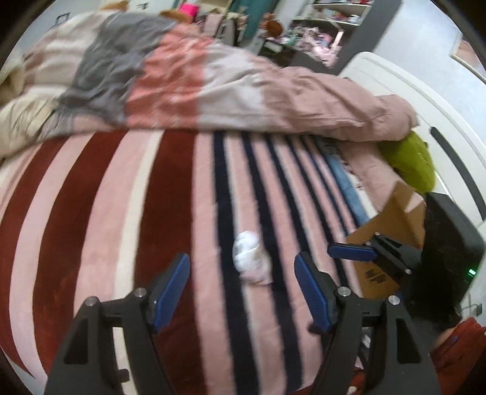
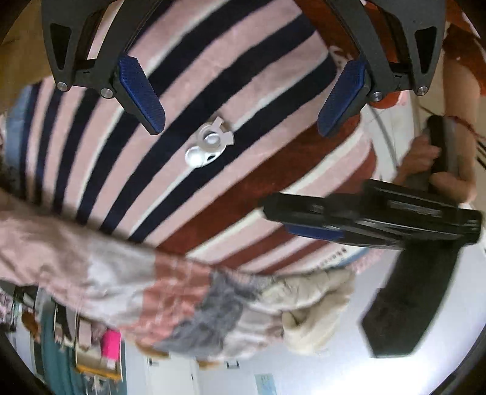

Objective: Organize rigid objects
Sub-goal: 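Grasp the white tape roll with the right gripper and lift it, then lower the tape roll into the cardboard box and open the right gripper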

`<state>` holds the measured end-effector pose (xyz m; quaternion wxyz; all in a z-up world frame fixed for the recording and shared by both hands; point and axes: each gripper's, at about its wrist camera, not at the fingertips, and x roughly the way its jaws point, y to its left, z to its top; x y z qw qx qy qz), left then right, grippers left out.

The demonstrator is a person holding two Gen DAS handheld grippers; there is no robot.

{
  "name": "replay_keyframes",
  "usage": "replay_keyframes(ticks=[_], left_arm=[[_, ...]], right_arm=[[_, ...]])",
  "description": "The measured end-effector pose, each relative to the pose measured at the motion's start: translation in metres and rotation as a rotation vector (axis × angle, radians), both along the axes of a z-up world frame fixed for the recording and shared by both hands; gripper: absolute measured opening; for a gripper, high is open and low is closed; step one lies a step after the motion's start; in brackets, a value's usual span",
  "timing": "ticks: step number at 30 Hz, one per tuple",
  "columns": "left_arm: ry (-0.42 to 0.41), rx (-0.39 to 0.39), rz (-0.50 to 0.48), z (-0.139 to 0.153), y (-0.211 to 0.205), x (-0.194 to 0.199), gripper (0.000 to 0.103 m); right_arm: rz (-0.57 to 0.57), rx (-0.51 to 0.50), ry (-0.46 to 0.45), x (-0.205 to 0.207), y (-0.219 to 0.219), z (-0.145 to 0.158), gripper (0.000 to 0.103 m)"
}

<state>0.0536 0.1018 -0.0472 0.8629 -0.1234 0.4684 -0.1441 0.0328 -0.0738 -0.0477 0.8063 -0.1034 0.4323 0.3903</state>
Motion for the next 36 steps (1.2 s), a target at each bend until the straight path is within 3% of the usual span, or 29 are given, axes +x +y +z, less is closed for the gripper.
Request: replay_keyframes(ticks=[5, 6, 7, 10, 12, 13, 19, 26, 31, 36], left_arm=[[0.056, -0.026, 0.033, -0.031, 0.018, 0.002, 0.068], [0.063, -0.028, 0.036, -0.034, 0.018, 0.003, 0.068], [0.071, -0.028, 0.039, -0.039, 0.019, 0.004, 0.068], [0.082, -0.009, 0.037, -0.044, 0.019, 0.004, 0.068], [0.083, 0.0, 0.029, -0.045, 0.017, 0.004, 0.068], [0.084, 0.0, 0.023, -0.045, 0.016, 0.004, 0.068], [0.062, -0.038, -0.029, -0.034, -0.003, 0.004, 0.068], [-0.013, -0.095, -0.154, 0.011, -0.053, -0.007, 0.067], [-0.054, -0.129, -0.269, 0.048, -0.104, -0.016, 0.034], [-0.101, -0.087, -0.314, 0.075, -0.15, -0.019, 0.015]], right_arm=[[-0.038, -0.014, 0.093, 0.03, 0.014, -0.058, 0.079], [-0.045, -0.013, 0.111, 0.036, 0.016, -0.069, 0.071], [-0.049, -0.011, 0.123, 0.04, 0.017, -0.074, 0.064], [-0.074, -0.013, 0.173, 0.053, 0.02, -0.096, 0.054], [-0.09, -0.015, 0.162, 0.054, 0.02, -0.098, 0.045], [-0.097, -0.021, 0.146, 0.053, 0.021, -0.096, 0.041], [-0.088, -0.036, 0.091, 0.041, 0.017, -0.077, 0.04], [-0.031, -0.014, 0.015, 0.014, 0.001, -0.026, 0.04], [-0.001, 0.008, -0.09, -0.01, -0.02, 0.019, 0.04], [-0.015, 0.028, -0.191, -0.03, -0.054, 0.052, 0.04]])
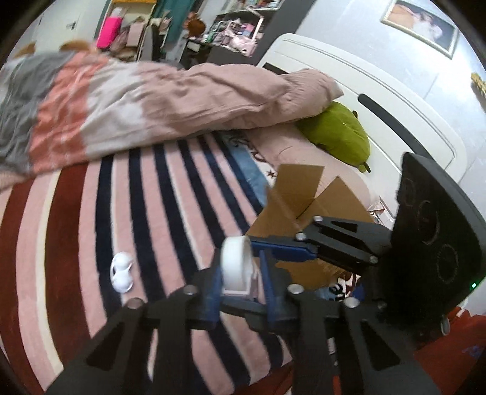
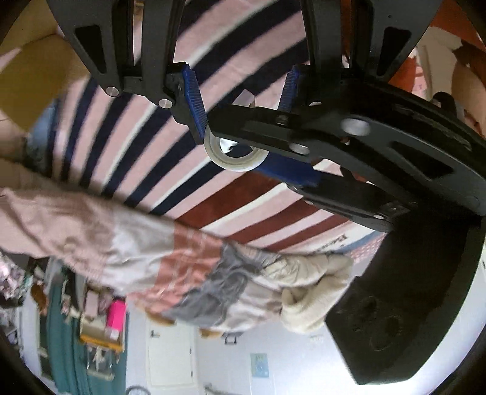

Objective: Organize rigid objects
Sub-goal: 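Lower the tape roll into the cardboard box and open the right gripper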

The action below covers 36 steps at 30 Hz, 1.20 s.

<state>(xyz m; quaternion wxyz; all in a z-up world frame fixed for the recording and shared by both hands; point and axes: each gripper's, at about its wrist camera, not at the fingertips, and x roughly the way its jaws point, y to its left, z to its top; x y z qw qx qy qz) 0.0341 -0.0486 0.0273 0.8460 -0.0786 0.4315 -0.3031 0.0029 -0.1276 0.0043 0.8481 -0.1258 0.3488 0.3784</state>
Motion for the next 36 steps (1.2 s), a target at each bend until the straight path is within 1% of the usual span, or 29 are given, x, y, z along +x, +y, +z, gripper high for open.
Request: replay_keyframes(ticks=[2, 4, 7, 10, 13, 16, 21, 23, 24, 25, 26, 27, 28, 29, 31, 33, 35, 36], left_arm=[[-0.006, -0.01, -0.032, 0.008, -0.019, 0.001, 0.015], [-0.023, 0.006, -0.07, 0.014, -0.043, 0.002, 0.015], [-0.031, 0.032, -0.118, 0.017, -0.075, 0.007, 0.015], [-0.018, 0.045, -0.162, 0.014, -0.105, 0.014, 0.015], [-0.003, 0.058, -0.203, 0.008, -0.131, 0.021, 0.015], [0.021, 0.063, -0.234, 0.0, -0.148, 0.029, 0.015], [0.046, 0.065, -0.262, -0.011, -0.162, 0.039, 0.016], [0.048, 0.071, -0.266, -0.013, -0.164, 0.041, 0.021], [0.046, 0.075, -0.262, -0.013, -0.163, 0.042, 0.028], [0.041, 0.075, -0.257, -0.013, -0.162, 0.043, 0.037], [0.032, 0.073, -0.252, -0.012, -0.159, 0.043, 0.041], [0.025, 0.07, -0.247, -0.012, -0.157, 0.044, 0.046], [0.02, 0.068, -0.244, -0.011, -0.153, 0.044, 0.048], [0.013, 0.065, -0.237, -0.009, -0.149, 0.044, 0.05], [0.0, 0.056, -0.223, -0.006, -0.139, 0.043, 0.056], [-0.018, 0.045, -0.204, 0.0, -0.124, 0.041, 0.057], [-0.04, 0.032, -0.167, 0.007, -0.102, 0.038, 0.062], [-0.06, 0.036, -0.134, 0.01, -0.087, 0.036, 0.065]], right_arm=[[-0.027, -0.001, -0.036, -0.006, -0.021, 0.011, 0.04], [-0.046, 0.004, -0.047, -0.009, -0.038, 0.017, 0.04], [-0.089, -0.01, -0.074, -0.013, -0.069, 0.026, 0.04], [-0.13, -0.038, -0.082, -0.012, -0.093, 0.028, 0.04], [-0.177, -0.056, -0.058, -0.006, -0.119, 0.027, 0.04], [-0.221, -0.063, -0.021, 0.001, -0.144, 0.021, 0.04], [-0.264, -0.065, 0.042, 0.009, -0.165, 0.012, 0.041], [-0.273, -0.077, 0.055, 0.011, -0.166, 0.009, 0.041], [-0.277, -0.086, 0.06, 0.011, -0.167, 0.007, 0.042], [-0.281, -0.093, 0.063, 0.013, -0.164, 0.006, 0.049], [-0.288, -0.108, 0.066, 0.014, -0.164, 0.004, 0.053], [-0.294, -0.114, 0.064, 0.015, -0.161, 0.003, 0.06], [-0.299, -0.117, 0.059, 0.014, -0.16, 0.003, 0.061], [-0.299, -0.12, 0.059, 0.014, -0.159, 0.003, 0.061], [-0.299, -0.12, 0.061, 0.016, -0.155, 0.004, 0.061], [-0.292, -0.118, 0.056, 0.016, -0.148, 0.007, 0.061], [-0.281, -0.117, 0.042, 0.016, -0.139, 0.012, 0.061], [-0.268, -0.11, 0.034, 0.015, -0.131, 0.015, 0.061]])
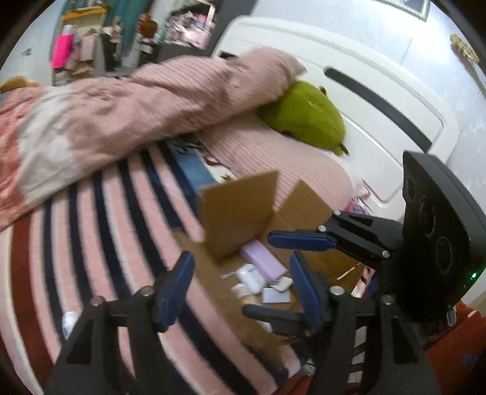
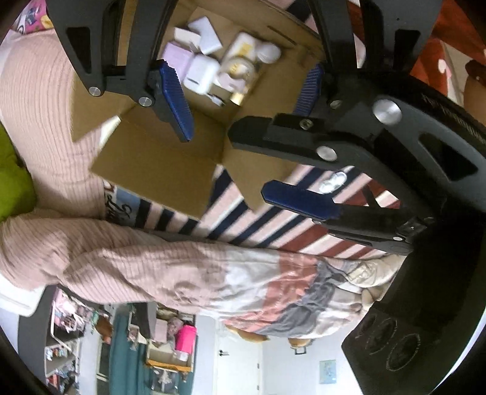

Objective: Organize rigid objects
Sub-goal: 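Lower the tape roll into the cardboard box and open the right gripper, then grasp the white earbud-shaped holder with the right gripper and lift it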

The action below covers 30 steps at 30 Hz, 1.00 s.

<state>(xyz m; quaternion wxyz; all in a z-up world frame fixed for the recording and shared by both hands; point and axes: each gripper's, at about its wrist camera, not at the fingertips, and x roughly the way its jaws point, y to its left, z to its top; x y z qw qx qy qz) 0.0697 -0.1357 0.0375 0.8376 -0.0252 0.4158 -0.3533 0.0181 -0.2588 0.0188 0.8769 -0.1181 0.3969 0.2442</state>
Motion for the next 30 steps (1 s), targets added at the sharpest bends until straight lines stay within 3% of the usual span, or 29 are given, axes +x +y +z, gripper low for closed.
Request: replay_keyframes(ticks=[4, 9, 13, 16, 23, 27, 30], left_arm=[[-0.032, 0.024, 0.111, 0.003, 0.057, -0.005, 0.066], [-0.026, 0.065, 0.279, -0.013, 0.133, -0.01, 0.072], [0.008, 0.118, 0.388, -0.043, 0.181, -0.014, 0.072], [0.048, 0.113, 0.434, -0.065, 0.206, -0.014, 0.072], [0.133, 0.099, 0.495, -0.106, 0.241, -0.01, 0.072], [0.159, 0.093, 0.505, -0.119, 0.248, -0.008, 0.072], [0.168, 0.099, 0.509, -0.123, 0.25, -0.005, 0.072]], right_arm=[[0.067, 0.031, -0.021, -0.002, 0.033, 0.009, 0.061], [0.194, 0.061, 0.0, -0.002, 0.096, 0.004, 0.064], [0.277, 0.084, 0.095, 0.005, 0.148, -0.028, 0.064], [0.305, 0.094, 0.156, 0.013, 0.178, -0.058, 0.064], [0.219, 0.081, 0.233, 0.053, 0.21, -0.131, 0.064], [0.191, 0.075, 0.24, 0.063, 0.221, -0.152, 0.063], [0.158, 0.08, 0.241, 0.068, 0.228, -0.159, 0.055]])
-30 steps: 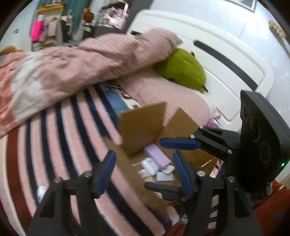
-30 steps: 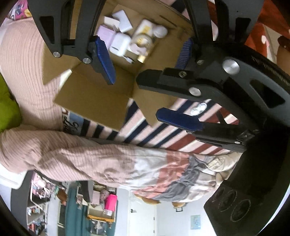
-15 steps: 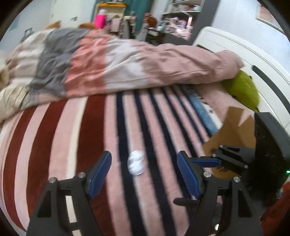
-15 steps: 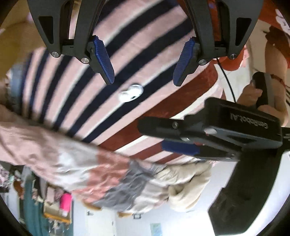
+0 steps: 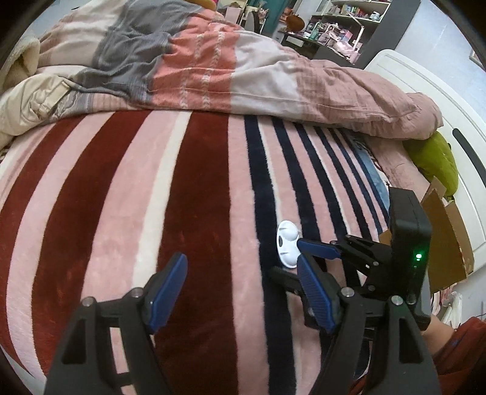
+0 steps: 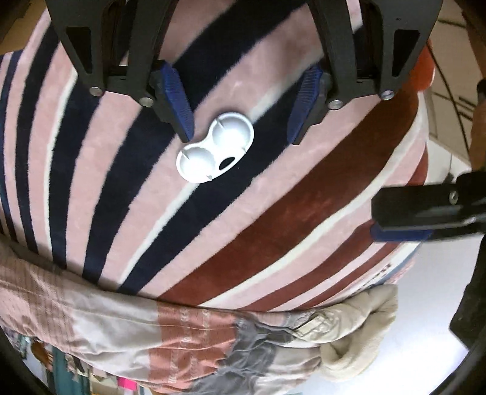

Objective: Organize rigid objects
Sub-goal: 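Grasp the white earbud-shaped holder with the right gripper and lift it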

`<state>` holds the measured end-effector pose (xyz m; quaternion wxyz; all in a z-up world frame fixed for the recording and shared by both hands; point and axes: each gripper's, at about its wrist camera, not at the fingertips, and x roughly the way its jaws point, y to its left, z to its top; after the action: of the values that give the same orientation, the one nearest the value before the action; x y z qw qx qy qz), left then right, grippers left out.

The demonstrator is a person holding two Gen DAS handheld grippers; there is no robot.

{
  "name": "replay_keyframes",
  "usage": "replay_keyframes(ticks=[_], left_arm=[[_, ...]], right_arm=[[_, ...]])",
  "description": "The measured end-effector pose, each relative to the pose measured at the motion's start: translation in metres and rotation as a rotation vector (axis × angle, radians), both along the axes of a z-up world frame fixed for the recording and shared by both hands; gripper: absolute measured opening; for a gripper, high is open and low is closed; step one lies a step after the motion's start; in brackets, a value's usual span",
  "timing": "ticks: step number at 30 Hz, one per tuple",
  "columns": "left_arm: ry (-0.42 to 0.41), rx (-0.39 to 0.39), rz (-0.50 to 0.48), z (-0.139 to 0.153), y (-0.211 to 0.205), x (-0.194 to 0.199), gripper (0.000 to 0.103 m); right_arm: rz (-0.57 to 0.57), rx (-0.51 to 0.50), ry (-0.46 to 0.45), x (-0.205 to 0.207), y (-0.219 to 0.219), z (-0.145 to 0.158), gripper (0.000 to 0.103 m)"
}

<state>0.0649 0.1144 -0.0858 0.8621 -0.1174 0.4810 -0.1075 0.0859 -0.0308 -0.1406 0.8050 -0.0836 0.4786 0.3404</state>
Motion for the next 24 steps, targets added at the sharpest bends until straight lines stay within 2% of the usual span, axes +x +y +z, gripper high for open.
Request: replay_keyframes(ticks=[2, 4, 7, 10, 13, 17, 24], left_arm=[[0.003, 0.003, -0.001, 0.0, -0.001, -0.001, 0.072], [0.003, 0.008, -0.003, 0.001, -0.002, -0.002, 0.072], [-0.004, 0.009, -0.008, 0.006, -0.006, -0.004, 0.072], [-0.025, 0.005, -0.027, 0.017, -0.016, -0.007, 0.072], [-0.056, 0.005, -0.065, 0.033, -0.032, -0.011, 0.072], [-0.106, -0.01, -0.135, 0.06, -0.063, -0.017, 0.071], [-0.169, -0.055, -0.283, 0.103, -0.132, -0.022, 0.045]], right_arm=[[-0.031, -0.019, -0.013, 0.003, 0.005, -0.003, 0.047], [-0.048, -0.05, -0.05, 0.003, 0.008, -0.004, 0.026], [-0.038, -0.082, -0.089, 0.0, 0.009, -0.002, 0.026], [-0.021, -0.063, -0.093, -0.006, 0.003, 0.006, 0.026], [0.009, -0.016, -0.111, -0.017, -0.008, 0.025, 0.026], [0.065, 0.065, -0.133, -0.035, -0.027, 0.066, 0.026], [0.108, 0.167, -0.223, -0.068, -0.076, 0.128, 0.026]])
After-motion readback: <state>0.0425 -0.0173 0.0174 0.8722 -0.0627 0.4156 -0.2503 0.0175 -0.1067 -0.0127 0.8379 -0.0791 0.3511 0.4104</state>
